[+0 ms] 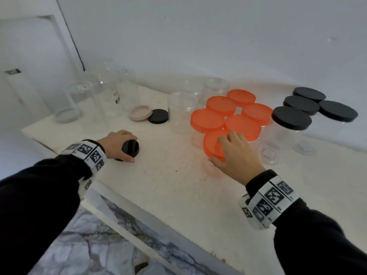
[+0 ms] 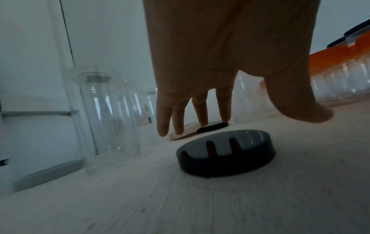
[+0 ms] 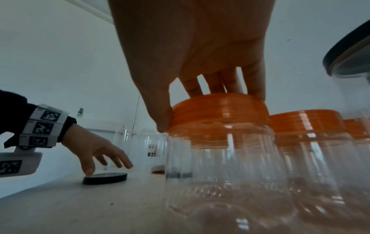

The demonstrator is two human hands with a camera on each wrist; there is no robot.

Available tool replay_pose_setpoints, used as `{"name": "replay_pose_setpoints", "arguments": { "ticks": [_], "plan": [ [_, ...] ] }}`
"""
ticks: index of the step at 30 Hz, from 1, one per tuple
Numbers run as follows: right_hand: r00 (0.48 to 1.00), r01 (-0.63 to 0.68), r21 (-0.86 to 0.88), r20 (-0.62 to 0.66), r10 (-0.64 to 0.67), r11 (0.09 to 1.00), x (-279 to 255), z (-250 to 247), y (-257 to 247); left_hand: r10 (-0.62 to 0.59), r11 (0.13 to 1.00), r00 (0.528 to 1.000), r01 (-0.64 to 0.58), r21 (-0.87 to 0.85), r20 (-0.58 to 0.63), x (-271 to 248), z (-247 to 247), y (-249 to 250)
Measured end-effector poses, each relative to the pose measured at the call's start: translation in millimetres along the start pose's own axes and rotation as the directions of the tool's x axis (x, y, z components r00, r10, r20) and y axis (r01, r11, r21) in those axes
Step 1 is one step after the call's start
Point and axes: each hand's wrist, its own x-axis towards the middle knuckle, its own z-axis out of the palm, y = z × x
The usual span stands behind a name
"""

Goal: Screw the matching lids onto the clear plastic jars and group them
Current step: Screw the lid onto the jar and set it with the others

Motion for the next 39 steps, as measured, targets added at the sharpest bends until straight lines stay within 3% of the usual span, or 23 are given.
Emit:
{"name": "replay_pose_setpoints", "arguments": {
  "ticks": [5, 16, 19, 26, 33, 39],
  "plan": [
    [1.0, -0.014, -0.042, 0.019, 0.015, 0.999, -0.1, -2.0, -4.6, -0.038, 0.998, 0.998, 0.04, -0.049, 0.045, -5.0, 6.7, -10.2],
    [0.997, -0.062, -0.085, 0.043, 0.066, 0.994, 5.7, -5.8, -15.7, -0.032, 0.983, 0.998, 0.022, -0.181, -0.054, -13.4, 2.8, -21.5],
    [0.999, 0.009, -0.038, -0.036, -0.011, 0.999, 15.1, -10.5, -27.2, -0.025, 0.968, 0.995, -0.001, -0.251, -0.101, -20.9, -0.6, -38.0],
    [0.98, 0.196, 0.164, -0.06, -0.188, 0.967, 62.6, -17.0, -88.7, -0.007, 0.95, 0.986, -0.045, -0.309, -0.166, -47.7, -13.4, -97.0],
    [0.92, 0.388, 0.309, -0.071, -0.386, 0.868, 133.5, -14.8, -169.7, -0.054, 0.889, 0.96, -0.08, -0.451, -0.276, -66.4, -36.2, -163.1],
    [0.907, 0.421, 0.3, -0.128, -0.401, 0.856, 190.3, -13.5, -233.6, -0.116, 0.807, 0.909, -0.149, -0.572, -0.4, -62.6, -47.5, -205.4]
  ]
}}
